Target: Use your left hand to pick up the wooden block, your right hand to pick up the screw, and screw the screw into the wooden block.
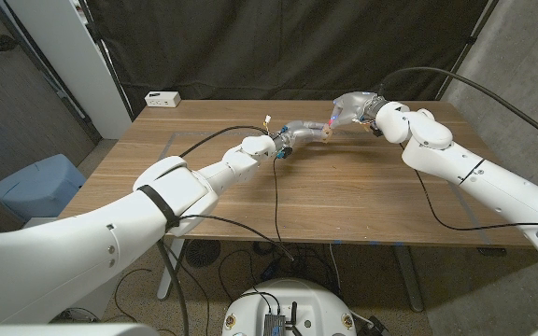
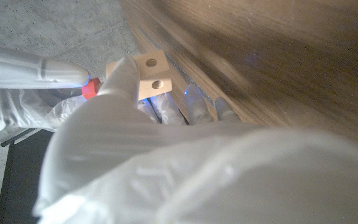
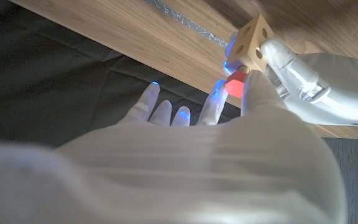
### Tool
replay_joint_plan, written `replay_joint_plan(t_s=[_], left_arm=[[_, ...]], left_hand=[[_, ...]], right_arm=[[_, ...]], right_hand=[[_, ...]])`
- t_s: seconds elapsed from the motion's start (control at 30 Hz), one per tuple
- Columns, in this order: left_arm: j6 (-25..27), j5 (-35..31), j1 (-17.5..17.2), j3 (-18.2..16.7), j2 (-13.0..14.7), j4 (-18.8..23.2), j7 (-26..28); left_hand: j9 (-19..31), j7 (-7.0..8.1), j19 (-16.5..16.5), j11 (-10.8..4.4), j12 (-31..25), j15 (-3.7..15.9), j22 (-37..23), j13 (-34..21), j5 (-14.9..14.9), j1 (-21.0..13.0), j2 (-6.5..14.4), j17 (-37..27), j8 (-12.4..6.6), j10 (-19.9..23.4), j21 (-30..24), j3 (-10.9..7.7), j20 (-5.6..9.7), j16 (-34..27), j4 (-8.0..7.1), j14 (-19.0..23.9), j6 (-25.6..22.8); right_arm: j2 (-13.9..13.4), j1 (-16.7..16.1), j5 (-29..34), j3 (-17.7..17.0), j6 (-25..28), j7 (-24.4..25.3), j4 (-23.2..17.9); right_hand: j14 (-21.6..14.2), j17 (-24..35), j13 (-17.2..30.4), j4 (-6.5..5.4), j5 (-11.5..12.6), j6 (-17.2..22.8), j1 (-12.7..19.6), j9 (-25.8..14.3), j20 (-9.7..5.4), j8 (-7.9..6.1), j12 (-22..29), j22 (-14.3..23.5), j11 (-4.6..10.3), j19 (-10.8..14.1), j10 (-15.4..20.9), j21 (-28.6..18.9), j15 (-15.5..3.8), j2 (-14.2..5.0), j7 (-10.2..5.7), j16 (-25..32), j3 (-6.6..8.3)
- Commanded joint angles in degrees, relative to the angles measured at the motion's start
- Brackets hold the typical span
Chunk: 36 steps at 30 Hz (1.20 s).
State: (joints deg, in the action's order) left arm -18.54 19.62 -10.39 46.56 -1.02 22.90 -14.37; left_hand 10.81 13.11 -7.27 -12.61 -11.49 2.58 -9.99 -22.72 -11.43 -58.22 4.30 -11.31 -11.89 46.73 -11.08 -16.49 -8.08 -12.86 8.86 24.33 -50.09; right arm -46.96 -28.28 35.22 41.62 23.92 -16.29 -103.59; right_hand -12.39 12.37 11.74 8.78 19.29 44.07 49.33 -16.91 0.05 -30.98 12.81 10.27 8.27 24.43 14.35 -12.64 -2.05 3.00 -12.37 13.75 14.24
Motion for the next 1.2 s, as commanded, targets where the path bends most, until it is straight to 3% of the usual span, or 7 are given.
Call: replay_joint_plan(t_s=[0.03,0.47,0.93,1.2], left_arm=[[-0.2,0.0,0.1,0.0,0.0,-0.3,-0.1],[-1.5,0.3,0.4,-0.4,-0.6,-2.2,-0.5],[-3.5,0.3,-0.1,-0.9,-0.5,-2.5,-1.7],[-4.2,0.3,-0.3,-1.1,-0.4,-2.5,-2.1]], left_hand=[[0.3,-2.21,-0.3,0.13,-0.4,4.22,-0.2,-0.3,-0.3,0.1,0.6,-0.2,-0.46,0.6,-0.3,-0.43,0.02,-0.1,-0.27,0.5,-2.7],[0.3,-2.20,-0.4,0.15,-0.4,4.22,-0.2,-0.3,-0.3,0.1,0.6,-0.2,-0.44,0.5,-0.4,-0.45,0.08,0.0,-0.25,0.5,-2.6],[0.3,-2.40,-0.5,0.15,-0.4,4.22,-0.2,-0.3,-0.3,-0.1,0.6,-0.2,-0.47,0.6,-0.4,-0.51,0.11,0.0,-0.14,0.5,-2.7],[0.3,-2.37,-0.6,0.14,-0.4,4.10,-0.2,-0.3,-0.3,-0.1,0.6,-0.2,-0.48,0.5,-0.4,-0.54,0.09,0.0,-0.13,0.5,-2.7]], right_arm=[[0.6,0.0,0.3,0.4,0.1,0.8,0.4],[1.1,-0.2,1.0,0.8,1.1,1.5,0.5],[2.5,0.4,3.0,2.0,3.0,2.4,1.4],[3.0,0.2,3.8,2.3,4.3,3.0,1.1]], right_hand=[[-0.8,0.1,0.1,-0.30,0.2,1.7,0.7,-0.3,-0.16,-1.06,0.4,0.1,-0.06,0.8,1.2,-0.3,-4.93,0.11,0.11,0.3,-0.01],[-2.7,0.4,0.1,-1.01,-0.1,6.6,-0.7,-1.0,-0.89,-4.00,0.7,0.1,-0.22,2.6,3.9,-0.5,-4.99,1.02,1.40,0.9,-1.15],[-4.9,0.5,0.0,-1.59,-0.2,10.6,-2.4,-1.4,-1.39,-6.27,1.2,0.1,-0.50,4.7,7.1,-0.9,-5.19,2.06,3.02,1.4,-2.28],[-6.4,0.7,0.0,-2.27,-0.3,15.2,-4.1,-0.8,-1.41,-8.13,1.3,0.1,-0.81,5.7,9.2,-0.9,-5.17,2.28,4.31,1.7,-3.09]])
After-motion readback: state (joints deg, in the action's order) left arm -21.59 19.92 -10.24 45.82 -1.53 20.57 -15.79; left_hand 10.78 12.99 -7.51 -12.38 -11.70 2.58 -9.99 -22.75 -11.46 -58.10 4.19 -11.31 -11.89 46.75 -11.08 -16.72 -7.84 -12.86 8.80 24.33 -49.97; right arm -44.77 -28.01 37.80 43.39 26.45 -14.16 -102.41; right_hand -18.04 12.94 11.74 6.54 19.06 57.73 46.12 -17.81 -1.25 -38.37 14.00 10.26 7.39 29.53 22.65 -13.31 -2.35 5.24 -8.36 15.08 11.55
